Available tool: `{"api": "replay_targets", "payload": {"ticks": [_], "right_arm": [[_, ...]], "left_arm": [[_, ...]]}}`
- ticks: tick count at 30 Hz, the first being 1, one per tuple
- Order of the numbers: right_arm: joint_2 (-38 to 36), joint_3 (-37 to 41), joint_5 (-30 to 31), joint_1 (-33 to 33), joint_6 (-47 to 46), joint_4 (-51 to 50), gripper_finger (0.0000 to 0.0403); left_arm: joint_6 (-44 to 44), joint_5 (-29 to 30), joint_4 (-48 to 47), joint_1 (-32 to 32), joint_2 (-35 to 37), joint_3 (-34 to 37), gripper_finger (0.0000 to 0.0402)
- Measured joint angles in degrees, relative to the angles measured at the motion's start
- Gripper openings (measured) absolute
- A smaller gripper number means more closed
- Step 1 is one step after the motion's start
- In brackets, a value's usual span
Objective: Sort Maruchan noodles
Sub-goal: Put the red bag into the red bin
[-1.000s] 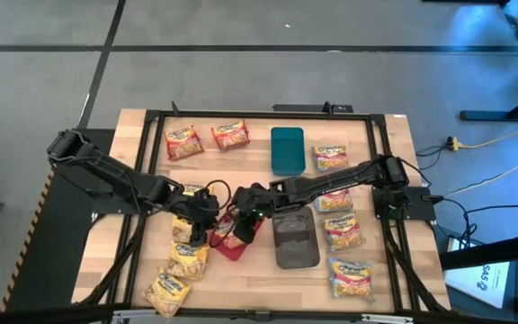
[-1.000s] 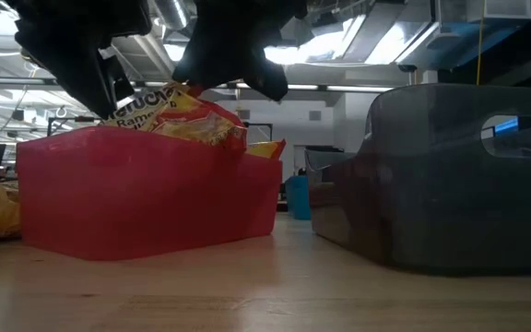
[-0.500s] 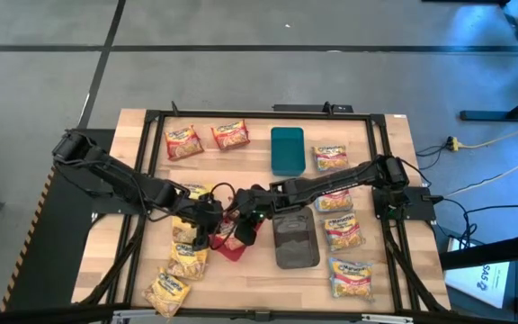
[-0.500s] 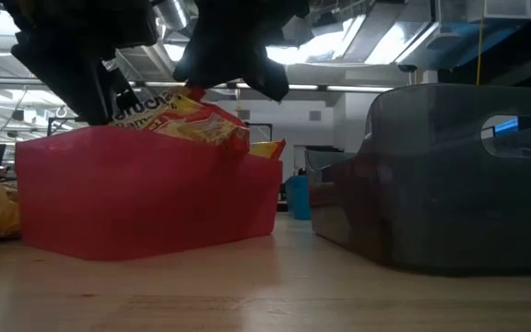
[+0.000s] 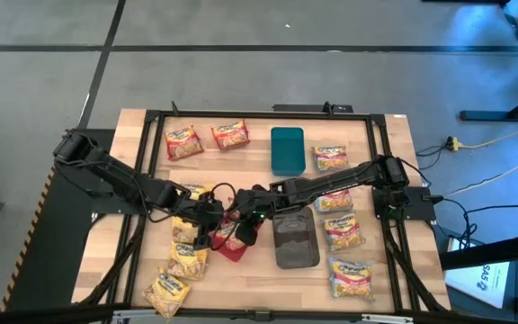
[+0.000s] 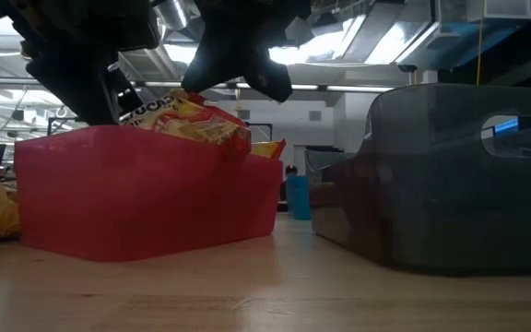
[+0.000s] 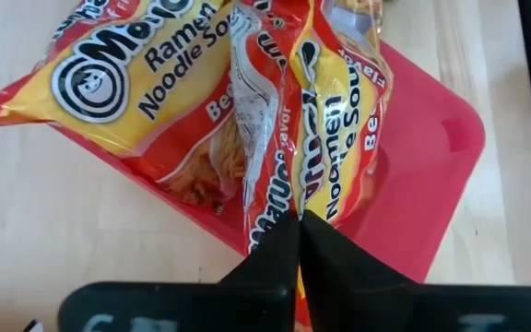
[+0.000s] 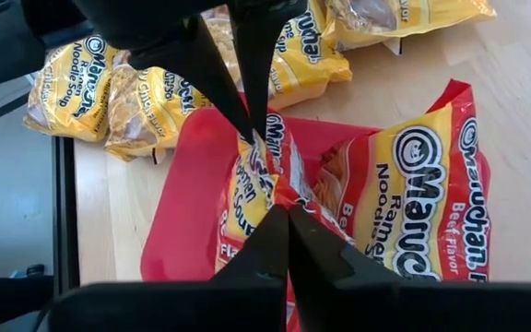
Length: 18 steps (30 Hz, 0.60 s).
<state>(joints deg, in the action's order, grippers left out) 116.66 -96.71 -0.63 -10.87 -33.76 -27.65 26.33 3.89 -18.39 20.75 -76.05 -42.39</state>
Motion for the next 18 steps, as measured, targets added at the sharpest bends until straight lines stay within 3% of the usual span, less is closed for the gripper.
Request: {"api": "replay_targets", "payload": {"ticks": [9,18], "right_arm": [[0.0,0.0,1.17,0.0,-0.47,-1.27,0.0002],[0.0,0.0,0.52,-0.01,-0.66,-1.65,0.0001]], "left_arm": [[-1.07,1.82,-0.73,0.0,2.98,-0.13,0.0001],[-7.05,5.67,-8.37,-1.5,3.56,-6.66,0.0]]}}
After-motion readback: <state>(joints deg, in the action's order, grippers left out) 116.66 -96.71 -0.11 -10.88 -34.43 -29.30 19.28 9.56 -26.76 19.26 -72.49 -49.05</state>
